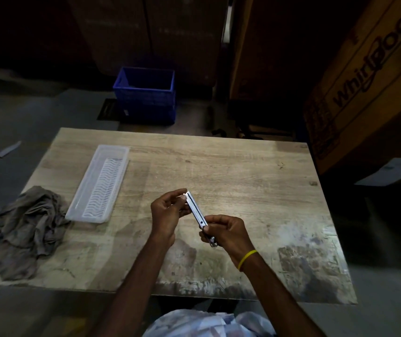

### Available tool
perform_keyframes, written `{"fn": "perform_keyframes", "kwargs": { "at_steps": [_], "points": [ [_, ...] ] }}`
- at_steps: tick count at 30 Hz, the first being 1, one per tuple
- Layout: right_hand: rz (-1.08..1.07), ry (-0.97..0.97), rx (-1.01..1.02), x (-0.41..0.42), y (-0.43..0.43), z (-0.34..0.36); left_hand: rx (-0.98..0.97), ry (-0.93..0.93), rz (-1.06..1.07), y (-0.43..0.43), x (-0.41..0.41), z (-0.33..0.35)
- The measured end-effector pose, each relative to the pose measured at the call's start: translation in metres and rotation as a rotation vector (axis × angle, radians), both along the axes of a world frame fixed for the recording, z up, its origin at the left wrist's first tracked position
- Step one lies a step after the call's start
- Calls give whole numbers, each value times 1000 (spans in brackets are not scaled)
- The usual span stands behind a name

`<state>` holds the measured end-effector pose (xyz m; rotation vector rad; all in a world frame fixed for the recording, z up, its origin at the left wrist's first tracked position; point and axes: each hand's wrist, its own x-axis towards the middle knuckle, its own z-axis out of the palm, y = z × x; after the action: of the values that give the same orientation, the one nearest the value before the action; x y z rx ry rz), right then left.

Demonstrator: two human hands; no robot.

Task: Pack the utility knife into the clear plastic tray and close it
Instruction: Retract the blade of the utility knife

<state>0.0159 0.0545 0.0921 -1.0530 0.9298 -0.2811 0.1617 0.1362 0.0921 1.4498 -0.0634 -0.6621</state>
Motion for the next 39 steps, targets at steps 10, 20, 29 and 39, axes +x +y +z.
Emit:
{"fn": "perform_keyframes", "kwargs": {
  "at_steps": [10, 20, 29, 39],
  "points": [
    [-281, 48, 1, -7, -9, -6, 9, 77, 72, 10, 0, -7],
    [-462, 170, -91, -29, -20, -31, 108, 154, -143, 37, -22, -23],
    [-85, 123, -334, -48, -31, -31, 65, 131, -265, 52, -27, -24],
    [117, -4, -123, -57, -38, -21, 78, 116, -218, 41, -17, -8]
  ]
}}
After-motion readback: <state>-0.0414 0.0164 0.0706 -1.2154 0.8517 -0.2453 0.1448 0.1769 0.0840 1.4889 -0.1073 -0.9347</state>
